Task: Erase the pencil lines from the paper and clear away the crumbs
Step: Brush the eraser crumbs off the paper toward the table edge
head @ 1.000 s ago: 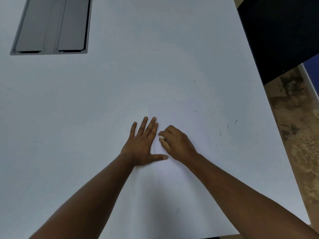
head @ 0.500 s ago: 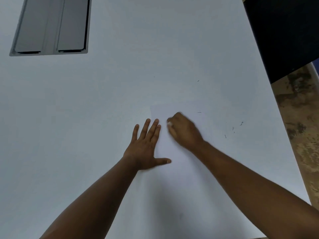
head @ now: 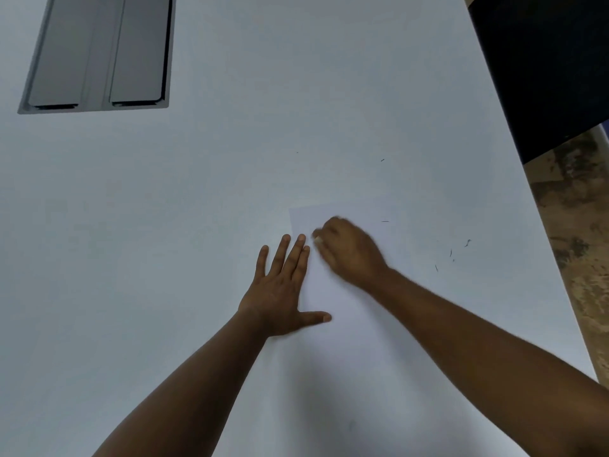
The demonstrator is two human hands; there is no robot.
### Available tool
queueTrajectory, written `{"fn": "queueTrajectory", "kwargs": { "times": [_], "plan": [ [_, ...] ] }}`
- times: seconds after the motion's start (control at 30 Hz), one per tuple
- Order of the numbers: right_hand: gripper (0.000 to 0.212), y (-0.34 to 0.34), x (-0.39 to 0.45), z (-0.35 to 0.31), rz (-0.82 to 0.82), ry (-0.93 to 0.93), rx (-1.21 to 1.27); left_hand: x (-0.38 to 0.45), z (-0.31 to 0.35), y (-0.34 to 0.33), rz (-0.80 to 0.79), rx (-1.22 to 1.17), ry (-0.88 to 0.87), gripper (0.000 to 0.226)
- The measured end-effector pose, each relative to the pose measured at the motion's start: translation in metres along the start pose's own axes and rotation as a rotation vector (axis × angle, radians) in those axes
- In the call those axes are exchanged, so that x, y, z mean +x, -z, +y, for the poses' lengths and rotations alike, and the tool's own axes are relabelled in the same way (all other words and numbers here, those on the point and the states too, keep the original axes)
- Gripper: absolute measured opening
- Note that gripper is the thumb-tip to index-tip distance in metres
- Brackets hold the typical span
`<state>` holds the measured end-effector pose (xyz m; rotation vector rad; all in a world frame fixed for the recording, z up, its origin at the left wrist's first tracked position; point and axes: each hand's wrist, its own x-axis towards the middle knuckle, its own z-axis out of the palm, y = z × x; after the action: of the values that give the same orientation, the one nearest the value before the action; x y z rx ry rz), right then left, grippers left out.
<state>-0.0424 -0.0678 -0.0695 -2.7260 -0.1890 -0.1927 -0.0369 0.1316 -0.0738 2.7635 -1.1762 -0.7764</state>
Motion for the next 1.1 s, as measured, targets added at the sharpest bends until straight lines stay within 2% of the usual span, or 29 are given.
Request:
{"fn": "queueTrajectory", "kwargs": {
  "times": [0.1, 0.23, 0.3, 0.37, 0.43, 0.5, 0.6, 0.73, 0.87, 1.0, 1.1],
  "plan": [
    [0.031, -0.002, -0.002, -0.002, -0.065, 0.088, -0.037, 0.000, 0.000, 0.000, -0.012, 0.009, -0.003, 0.128],
    [0.034, 0.012, 0.028, 0.037, 0.103, -0.156, -0.072, 0.000, 0.001, 0.001, -0.019, 0.011, 0.004, 0.128],
    [0.032, 0.012, 0.037, 0.043, 0.170, -0.209, -0.048, 0.000, 0.001, 0.001, -0.024, 0.013, 0.003, 0.128],
    [0.026, 0.008, 0.036, 0.032, 0.131, -0.102, 0.035, 0.000, 0.001, 0.001, -0.016, 0.007, 0.004, 0.128],
    [0.025, 0.002, 0.025, 0.015, 0.001, 0.059, 0.081, 0.001, 0.001, 0.001, -0.011, 0.002, -0.002, 0.128],
    [0.028, -0.002, 0.019, 0.007, -0.077, 0.140, 0.069, 0.001, 0.001, 0.001, -0.021, 0.008, -0.009, 0.128],
    [0.020, -0.010, 0.039, 0.020, -0.070, 0.199, -0.001, 0.002, 0.001, 0.001, -0.022, 0.012, -0.010, 0.127],
    [0.018, -0.005, 0.078, 0.029, 0.054, -0.008, -0.043, 0.001, 0.000, 0.001, -0.031, 0.022, 0.002, 0.127],
    [0.023, -0.001, 0.052, 0.004, 0.131, -0.183, 0.070, 0.000, 0.000, 0.001, -0.024, 0.002, 0.006, 0.127],
    [0.033, -0.011, -0.015, -0.034, 0.098, -0.194, 0.111, 0.001, 0.000, 0.001, -0.002, -0.012, 0.006, 0.126],
    [0.031, -0.010, -0.035, -0.017, 0.077, -0.215, 0.039, 0.001, 0.001, 0.002, -0.015, -0.006, 0.011, 0.126]
  ]
}}
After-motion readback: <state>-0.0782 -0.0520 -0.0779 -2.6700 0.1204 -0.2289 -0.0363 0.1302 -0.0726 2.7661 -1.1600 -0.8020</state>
